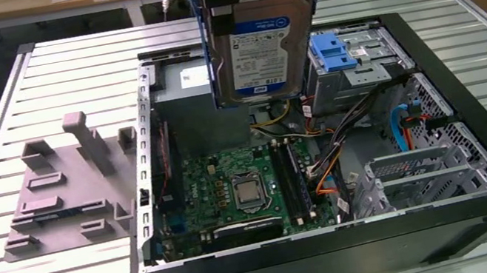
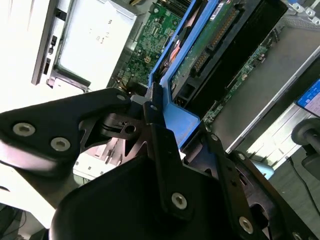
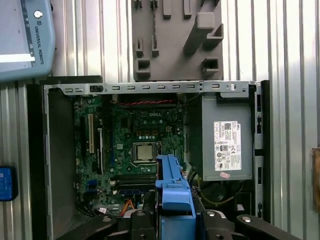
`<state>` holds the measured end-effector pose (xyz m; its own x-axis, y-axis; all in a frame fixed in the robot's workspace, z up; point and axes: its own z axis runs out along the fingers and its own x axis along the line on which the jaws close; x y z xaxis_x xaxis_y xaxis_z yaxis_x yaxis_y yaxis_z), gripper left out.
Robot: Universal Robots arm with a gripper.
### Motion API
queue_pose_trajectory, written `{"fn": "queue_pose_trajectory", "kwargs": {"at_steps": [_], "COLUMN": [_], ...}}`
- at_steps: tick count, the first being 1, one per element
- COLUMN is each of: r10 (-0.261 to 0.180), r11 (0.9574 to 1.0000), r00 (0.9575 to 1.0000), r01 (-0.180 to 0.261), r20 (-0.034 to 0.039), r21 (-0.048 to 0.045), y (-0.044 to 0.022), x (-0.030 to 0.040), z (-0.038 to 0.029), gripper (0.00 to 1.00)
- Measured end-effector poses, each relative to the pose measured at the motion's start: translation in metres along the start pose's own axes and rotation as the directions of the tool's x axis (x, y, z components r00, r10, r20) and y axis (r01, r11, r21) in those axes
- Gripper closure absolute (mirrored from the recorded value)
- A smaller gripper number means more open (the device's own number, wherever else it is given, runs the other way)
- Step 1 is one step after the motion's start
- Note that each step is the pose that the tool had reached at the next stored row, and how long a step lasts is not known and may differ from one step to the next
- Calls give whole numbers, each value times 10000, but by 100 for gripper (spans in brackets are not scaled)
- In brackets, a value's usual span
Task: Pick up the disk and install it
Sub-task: 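Insert the disk into the insertion slot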
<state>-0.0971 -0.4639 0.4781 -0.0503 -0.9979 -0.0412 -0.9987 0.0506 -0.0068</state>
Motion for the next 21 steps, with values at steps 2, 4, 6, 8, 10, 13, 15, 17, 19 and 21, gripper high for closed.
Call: {"fn": "queue_pose_trajectory", "kwargs": {"at_steps": [2,4,6,8,10,13,15,17,19,21], "r10": [1,2,2,4,3,4,3,3,4,4], "r11": [10000,10000,10000,10000,10000,10000,10000,10000,10000,10000], "r00": [10000,10000,10000,10000,10000,10000,10000,10000,10000,10000], "r01": [-1,-2,-2,-4,-3,-4,-3,-3,-4,-4], "r20": [2,-5,-16,-15,-16,-19,-19,-19,-20,-20], "r21": [1,2,1,3,2,0,1,1,1,2], "y": [-3,-7,-15,-46,-105,-182,-204,-213,-219,-227], "x": [51,93,121,141,147,162,193,240,290,351], "z": [4,5,5,10,14,19,24,31,37,46], "gripper": [63,63,63,63,63,63,63,63,63,63]}}
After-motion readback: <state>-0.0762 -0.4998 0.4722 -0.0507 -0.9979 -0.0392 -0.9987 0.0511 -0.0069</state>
